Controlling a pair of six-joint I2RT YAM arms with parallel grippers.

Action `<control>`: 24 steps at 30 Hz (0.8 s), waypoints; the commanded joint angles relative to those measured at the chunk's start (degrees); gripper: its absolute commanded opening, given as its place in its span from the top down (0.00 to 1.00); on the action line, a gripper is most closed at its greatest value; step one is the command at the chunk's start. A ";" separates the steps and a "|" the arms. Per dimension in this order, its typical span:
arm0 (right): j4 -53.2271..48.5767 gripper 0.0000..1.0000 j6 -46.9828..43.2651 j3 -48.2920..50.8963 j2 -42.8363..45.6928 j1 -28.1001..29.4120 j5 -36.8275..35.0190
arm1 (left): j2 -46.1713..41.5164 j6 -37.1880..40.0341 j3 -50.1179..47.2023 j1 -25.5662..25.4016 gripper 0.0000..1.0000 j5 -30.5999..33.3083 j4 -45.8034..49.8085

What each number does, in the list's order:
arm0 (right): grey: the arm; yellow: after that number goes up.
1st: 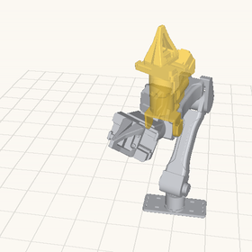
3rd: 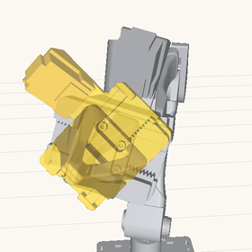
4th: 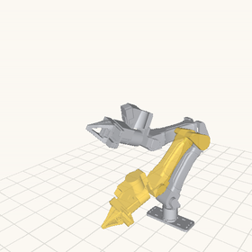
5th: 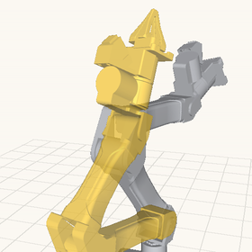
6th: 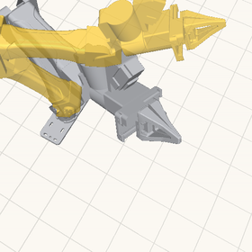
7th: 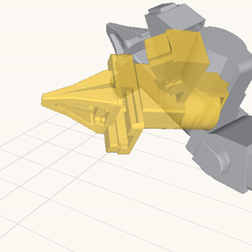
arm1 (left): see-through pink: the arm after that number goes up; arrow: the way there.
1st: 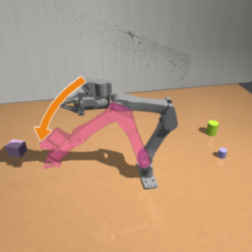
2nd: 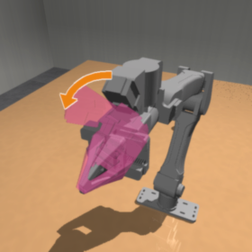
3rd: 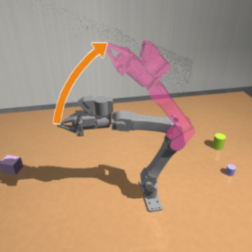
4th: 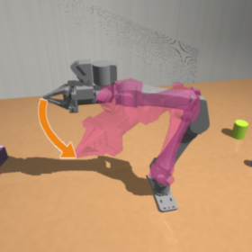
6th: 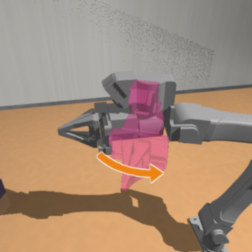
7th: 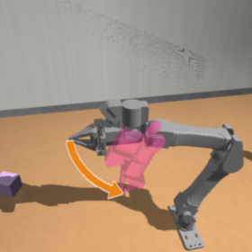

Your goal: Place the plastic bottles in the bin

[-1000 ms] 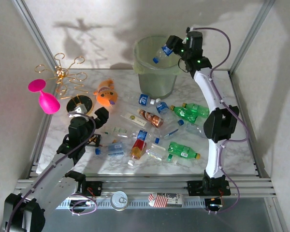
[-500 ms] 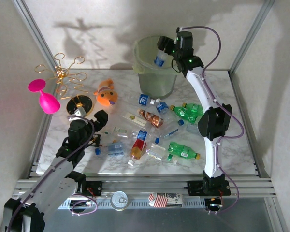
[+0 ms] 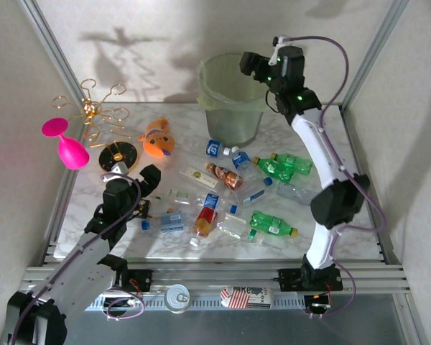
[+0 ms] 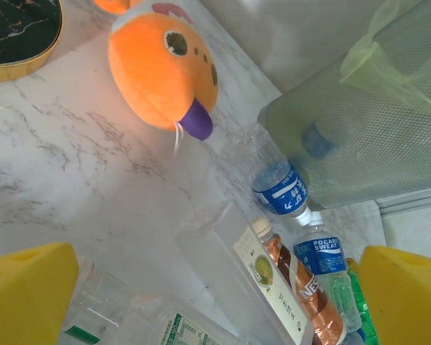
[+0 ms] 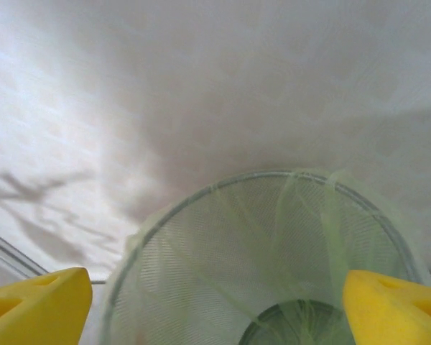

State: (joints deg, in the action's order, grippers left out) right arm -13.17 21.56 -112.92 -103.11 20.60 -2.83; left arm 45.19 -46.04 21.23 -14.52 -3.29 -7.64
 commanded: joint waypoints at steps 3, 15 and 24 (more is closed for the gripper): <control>6.41 0.01 -1.35 15.76 12.76 0.75 1.06 | 2.55 -2.39 0.54 -0.06 0.00 -1.19 -2.22; 14.42 0.01 3.91 52.44 33.95 3.57 0.17 | 2.95 0.01 9.27 -7.20 0.00 1.21 17.52; 15.36 0.01 6.30 60.80 35.32 3.90 -1.25 | -3.08 -18.12 11.30 -16.24 0.00 5.11 38.46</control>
State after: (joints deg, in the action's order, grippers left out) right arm -0.89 26.46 -53.58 -68.64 24.05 -2.83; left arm 44.60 -55.53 31.33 -29.56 -1.41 19.66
